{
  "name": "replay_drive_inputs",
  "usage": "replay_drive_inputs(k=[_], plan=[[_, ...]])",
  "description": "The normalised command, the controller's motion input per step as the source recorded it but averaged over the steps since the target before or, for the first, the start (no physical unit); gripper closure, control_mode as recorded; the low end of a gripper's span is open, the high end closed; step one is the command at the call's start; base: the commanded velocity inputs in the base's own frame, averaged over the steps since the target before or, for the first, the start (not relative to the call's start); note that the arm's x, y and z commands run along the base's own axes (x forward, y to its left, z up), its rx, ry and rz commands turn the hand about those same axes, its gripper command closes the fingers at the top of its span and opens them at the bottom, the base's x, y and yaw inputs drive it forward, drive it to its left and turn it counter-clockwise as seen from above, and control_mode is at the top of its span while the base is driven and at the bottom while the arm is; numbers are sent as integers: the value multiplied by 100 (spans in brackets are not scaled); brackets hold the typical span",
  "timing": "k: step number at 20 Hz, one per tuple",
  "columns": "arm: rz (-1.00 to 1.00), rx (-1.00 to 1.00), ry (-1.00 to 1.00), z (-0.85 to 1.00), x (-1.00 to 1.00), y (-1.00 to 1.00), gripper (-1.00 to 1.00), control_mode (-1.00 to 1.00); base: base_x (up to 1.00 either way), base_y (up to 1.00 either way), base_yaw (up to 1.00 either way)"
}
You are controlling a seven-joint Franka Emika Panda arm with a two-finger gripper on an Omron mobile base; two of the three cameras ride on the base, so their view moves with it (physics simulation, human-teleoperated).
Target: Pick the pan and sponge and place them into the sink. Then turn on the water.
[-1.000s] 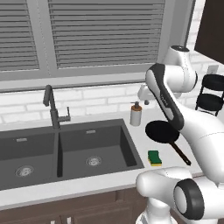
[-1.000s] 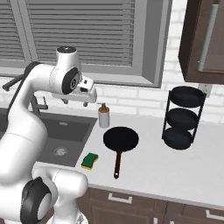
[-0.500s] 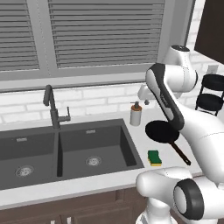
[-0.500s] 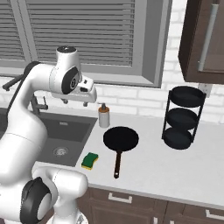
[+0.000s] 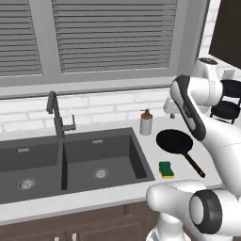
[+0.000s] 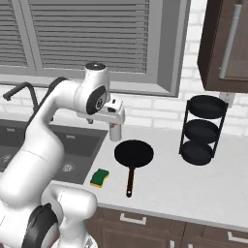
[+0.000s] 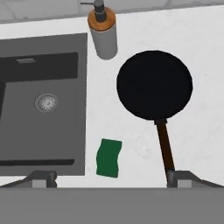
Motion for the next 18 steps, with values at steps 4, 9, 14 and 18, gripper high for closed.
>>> replay_drive_inputs(k=[4, 9, 14, 18], plan=[[-4, 0, 7, -55, -7, -76, -100, -100, 0, 0, 0], [-4, 0, 5, -65, -3, -46, -100, -100, 0, 0, 0], [-2, 0, 1, -60, 0, -26, -100, -100, 0, 0, 0], [0, 0, 1, -41, 0, -15, -100, -100, 0, 0, 0]])
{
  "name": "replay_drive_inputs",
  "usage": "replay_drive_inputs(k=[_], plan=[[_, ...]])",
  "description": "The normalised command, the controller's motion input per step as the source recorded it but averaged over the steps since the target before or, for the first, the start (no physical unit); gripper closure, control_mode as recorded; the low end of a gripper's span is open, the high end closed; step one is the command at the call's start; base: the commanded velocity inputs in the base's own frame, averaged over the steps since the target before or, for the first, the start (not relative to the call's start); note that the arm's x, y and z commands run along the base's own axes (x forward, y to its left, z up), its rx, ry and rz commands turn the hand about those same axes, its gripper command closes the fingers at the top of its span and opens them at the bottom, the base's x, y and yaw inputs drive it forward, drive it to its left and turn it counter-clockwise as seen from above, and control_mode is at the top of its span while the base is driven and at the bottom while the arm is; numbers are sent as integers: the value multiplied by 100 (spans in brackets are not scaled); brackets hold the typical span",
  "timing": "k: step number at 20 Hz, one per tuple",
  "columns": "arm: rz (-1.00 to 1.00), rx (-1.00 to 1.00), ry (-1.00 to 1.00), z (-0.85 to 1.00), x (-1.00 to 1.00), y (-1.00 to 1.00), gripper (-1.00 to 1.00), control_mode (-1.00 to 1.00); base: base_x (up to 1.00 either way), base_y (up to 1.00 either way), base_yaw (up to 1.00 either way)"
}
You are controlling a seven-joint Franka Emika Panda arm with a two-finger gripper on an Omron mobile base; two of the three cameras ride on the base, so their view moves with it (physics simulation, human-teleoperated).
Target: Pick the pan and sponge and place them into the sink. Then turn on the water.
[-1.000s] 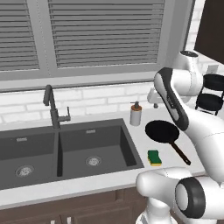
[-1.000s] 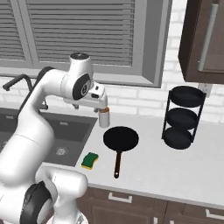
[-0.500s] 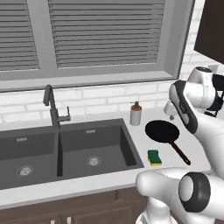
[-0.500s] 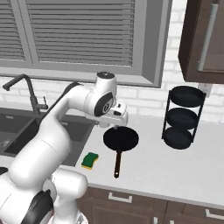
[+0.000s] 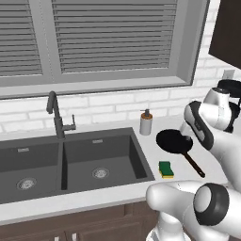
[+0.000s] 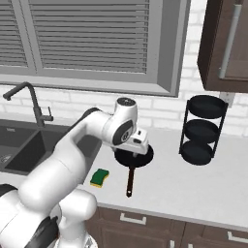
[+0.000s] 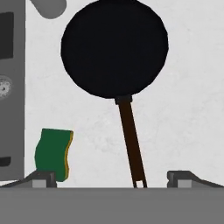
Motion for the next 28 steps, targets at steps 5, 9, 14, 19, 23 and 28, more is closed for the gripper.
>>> replay_drive_inputs(k=[5, 9, 14, 19, 23, 28], plan=[[0, 0, 5, -41, 0, -18, -100, -100, 0, 0, 0], [0, 0, 4, -40, 0, -18, -100, -100, 0, 0, 0], [0, 0, 7, -44, 0, -22, -100, -100, 0, 0, 0], [0, 0, 6, -38, 0, -1, -100, -100, 0, 0, 0], [0, 0, 2, -34, 0, 0, -100, -100, 0, 0, 0], [0, 0, 2, -32, 0, 0, -100, -100, 0, 0, 0]])
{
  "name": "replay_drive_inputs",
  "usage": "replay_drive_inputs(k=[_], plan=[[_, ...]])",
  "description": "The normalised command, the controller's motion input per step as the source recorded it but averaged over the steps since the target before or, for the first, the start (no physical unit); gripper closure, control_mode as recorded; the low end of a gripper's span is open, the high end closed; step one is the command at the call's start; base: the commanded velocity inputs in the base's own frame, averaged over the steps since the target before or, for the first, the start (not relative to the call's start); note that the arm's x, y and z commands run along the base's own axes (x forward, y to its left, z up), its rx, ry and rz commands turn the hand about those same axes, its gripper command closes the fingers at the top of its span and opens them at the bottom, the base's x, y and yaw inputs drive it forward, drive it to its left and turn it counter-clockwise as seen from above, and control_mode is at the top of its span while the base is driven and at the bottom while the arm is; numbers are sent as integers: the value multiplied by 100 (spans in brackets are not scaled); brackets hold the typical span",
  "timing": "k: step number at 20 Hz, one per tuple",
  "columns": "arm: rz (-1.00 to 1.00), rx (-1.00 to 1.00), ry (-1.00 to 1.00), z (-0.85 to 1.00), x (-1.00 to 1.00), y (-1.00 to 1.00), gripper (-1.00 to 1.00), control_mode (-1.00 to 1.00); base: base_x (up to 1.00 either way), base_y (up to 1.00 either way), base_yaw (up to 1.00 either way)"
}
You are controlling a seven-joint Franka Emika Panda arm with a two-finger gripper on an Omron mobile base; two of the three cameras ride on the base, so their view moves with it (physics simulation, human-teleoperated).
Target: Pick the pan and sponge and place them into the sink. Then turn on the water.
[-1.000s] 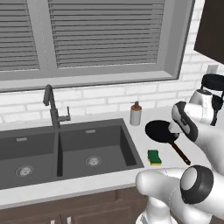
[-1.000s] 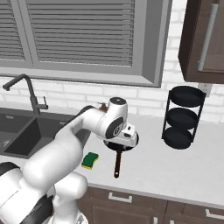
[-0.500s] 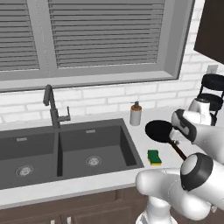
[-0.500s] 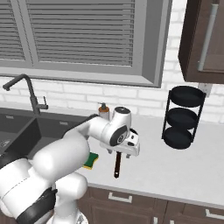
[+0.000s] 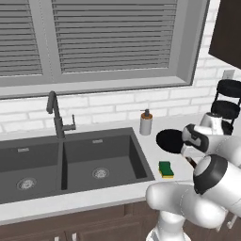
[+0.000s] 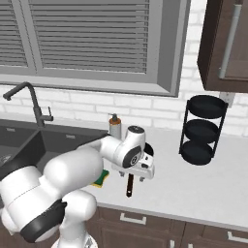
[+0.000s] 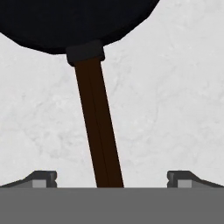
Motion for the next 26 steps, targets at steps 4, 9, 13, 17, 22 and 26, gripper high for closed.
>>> replay_drive_inputs(k=[4, 9, 13, 17, 22, 26], plan=[[0, 0, 2, -31, 0, 0, -100, -100, 0, 0, 0], [0, 0, 3, -28, 0, 0, -100, -100, 0, 0, 0], [0, 0, 4, -20, 0, 0, -100, -100, 0, 0, 0], [0, 0, 3, -15, 0, 0, -100, -100, 0, 0, 0], [0, 0, 1, -12, 0, 0, 100, -100, 0, 0, 0], [0, 0, 0, 0, 0, 0, 100, -100, 0, 0, 0]])
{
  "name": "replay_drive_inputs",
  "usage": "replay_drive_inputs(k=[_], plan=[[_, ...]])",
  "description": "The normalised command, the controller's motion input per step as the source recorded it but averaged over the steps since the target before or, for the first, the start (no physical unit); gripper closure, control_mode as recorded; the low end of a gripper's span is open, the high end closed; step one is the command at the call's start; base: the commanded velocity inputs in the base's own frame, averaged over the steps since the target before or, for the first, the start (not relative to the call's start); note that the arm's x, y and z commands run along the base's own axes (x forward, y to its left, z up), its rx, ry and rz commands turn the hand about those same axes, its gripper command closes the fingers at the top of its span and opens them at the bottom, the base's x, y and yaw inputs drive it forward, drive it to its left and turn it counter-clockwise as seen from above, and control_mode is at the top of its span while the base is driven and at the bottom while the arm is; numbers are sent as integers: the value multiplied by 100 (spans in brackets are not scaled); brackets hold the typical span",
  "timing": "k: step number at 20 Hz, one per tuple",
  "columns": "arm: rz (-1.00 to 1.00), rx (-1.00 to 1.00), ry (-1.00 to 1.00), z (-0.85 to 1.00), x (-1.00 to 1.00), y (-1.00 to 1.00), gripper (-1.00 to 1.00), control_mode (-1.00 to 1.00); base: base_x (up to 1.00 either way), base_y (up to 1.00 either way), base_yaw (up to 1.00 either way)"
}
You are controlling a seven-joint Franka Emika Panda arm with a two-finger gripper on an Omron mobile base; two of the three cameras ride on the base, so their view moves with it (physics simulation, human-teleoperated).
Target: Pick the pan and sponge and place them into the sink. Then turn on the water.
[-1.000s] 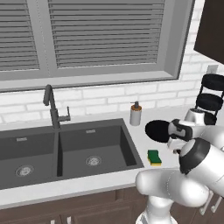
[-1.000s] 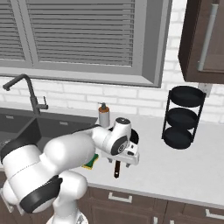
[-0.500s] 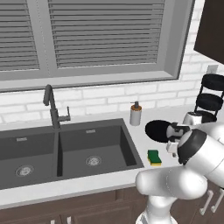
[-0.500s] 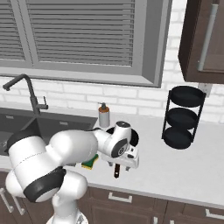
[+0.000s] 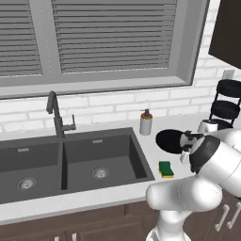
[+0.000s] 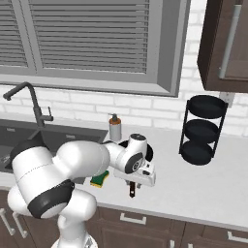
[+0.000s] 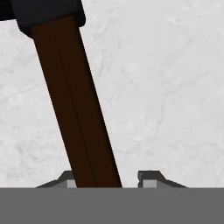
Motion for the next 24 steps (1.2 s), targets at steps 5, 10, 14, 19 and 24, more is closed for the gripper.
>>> replay_drive_inputs(k=[5, 10, 14, 19, 24], plan=[[0, 0, 0, 0, 0, 0, 100, -100, 0, 0, 0], [0, 0, 0, 8, -7, 0, 100, -100, 0, 0, 0], [0, 0, -3, 33, -20, 0, 100, -100, 0, 0, 0], [0, 0, -8, 48, -18, 0, 100, -100, 0, 0, 0], [0, 0, -5, 56, -17, 4, 100, -100, 0, 0, 0]])
